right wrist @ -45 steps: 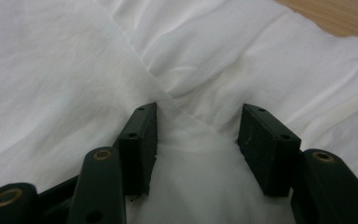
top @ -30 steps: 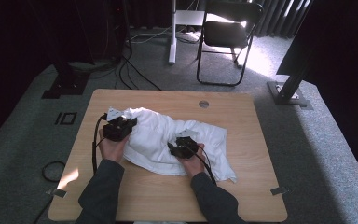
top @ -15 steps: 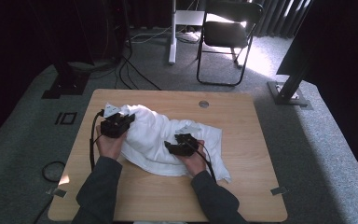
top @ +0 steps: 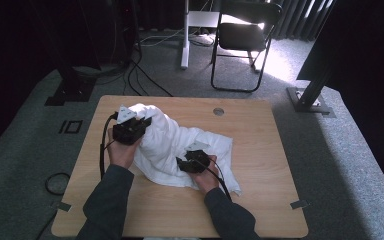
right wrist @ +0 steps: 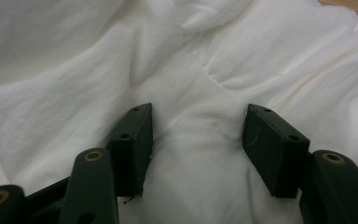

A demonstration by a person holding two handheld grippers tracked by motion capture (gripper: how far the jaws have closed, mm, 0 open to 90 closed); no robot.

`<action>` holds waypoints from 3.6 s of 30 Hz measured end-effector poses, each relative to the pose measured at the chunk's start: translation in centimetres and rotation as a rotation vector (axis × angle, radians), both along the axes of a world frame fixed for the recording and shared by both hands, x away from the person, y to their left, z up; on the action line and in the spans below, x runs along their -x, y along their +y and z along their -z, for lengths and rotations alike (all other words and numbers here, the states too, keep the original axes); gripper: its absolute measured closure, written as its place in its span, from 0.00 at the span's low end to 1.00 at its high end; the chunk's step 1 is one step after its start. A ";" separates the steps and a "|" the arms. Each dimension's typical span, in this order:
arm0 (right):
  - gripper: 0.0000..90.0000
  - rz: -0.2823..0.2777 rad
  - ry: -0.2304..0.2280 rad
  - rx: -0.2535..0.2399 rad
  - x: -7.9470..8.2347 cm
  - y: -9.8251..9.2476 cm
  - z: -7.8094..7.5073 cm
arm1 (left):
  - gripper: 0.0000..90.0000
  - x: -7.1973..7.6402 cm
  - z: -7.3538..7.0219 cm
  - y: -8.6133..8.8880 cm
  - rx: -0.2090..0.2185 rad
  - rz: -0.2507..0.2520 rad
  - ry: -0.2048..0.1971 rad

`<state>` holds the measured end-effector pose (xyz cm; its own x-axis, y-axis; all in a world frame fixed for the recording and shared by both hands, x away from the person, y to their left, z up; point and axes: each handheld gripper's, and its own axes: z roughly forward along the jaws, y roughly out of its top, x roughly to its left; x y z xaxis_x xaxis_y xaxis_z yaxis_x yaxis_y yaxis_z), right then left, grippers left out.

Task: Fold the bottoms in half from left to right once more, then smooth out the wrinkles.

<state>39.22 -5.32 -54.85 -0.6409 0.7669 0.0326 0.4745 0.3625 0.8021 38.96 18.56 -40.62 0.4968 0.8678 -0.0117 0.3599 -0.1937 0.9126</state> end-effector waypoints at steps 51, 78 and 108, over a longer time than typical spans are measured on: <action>0.41 0.054 0.003 -0.138 -1.0 -11.4 -4.3 | 0.94 0.0 13.5 -11.9 -0.142 0.310 0.222; 0.95 0.050 0.080 -0.106 -5.0 -7.4 -2.5 | 0.75 -2.2 6.2 -2.3 -0.053 0.132 0.166; 0.50 0.067 -0.094 -0.138 -3.1 -8.6 -8.6 | 0.74 -1.5 11.9 -6.5 -0.116 -0.059 0.161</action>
